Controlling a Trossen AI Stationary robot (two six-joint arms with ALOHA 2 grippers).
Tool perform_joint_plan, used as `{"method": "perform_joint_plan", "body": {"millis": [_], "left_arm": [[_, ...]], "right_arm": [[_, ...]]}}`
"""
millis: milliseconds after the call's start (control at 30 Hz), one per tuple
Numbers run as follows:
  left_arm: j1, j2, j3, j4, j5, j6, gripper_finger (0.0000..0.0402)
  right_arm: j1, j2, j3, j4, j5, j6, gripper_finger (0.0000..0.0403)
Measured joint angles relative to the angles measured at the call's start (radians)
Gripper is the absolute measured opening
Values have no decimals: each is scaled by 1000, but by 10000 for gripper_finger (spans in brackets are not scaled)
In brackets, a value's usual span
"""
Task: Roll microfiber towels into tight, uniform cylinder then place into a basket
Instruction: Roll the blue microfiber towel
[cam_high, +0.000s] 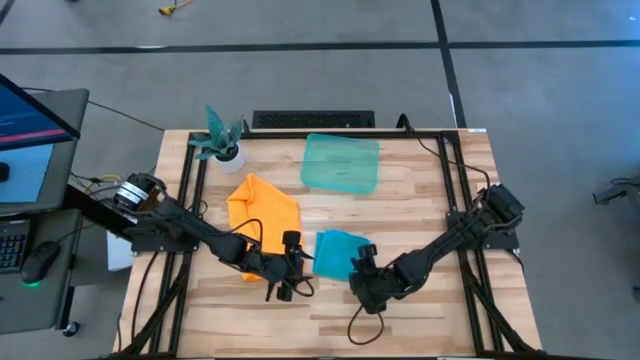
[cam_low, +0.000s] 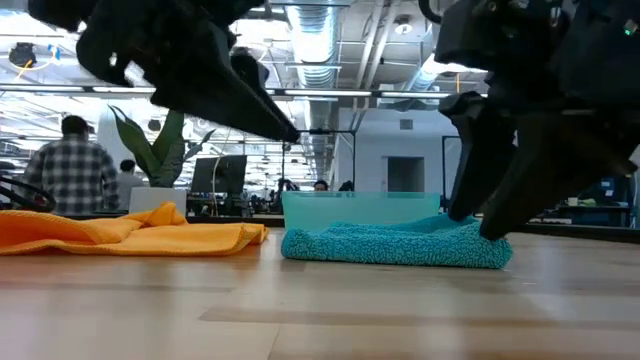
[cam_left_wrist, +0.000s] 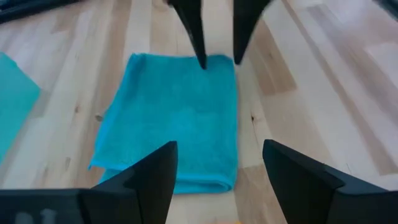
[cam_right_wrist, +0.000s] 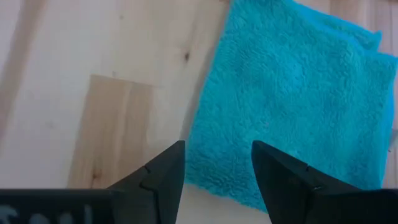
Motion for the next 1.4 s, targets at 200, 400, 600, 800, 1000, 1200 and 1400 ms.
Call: {"method": "perform_joint_plan", "body": {"millis": [200, 400, 600, 800, 1000, 1200, 1400], "left_arm": [[0, 117, 38, 48, 14, 128, 231], [8, 195, 104, 54, 33, 153, 231], [22, 274, 137, 28, 34, 190, 231], [55, 280, 136, -14, 20, 120, 231], [82, 278, 137, -46, 75, 24, 231], [102, 277, 137, -66, 123, -65, 231], [131, 276, 137, -77, 198, -150, 231]], "right_arm": [[1, 0, -7, 9, -33, 3, 210], [0, 0, -7, 11, -52, 9, 210], [-6, 0, -7, -4, -52, 46, 210], [-6, 0, -7, -7, -52, 46, 210], [-21, 45, -5, 1, -56, 45, 210], [-44, 84, 3, -3, -84, 28, 210], [-49, 83, 1, -3, -100, 29, 190]]}}
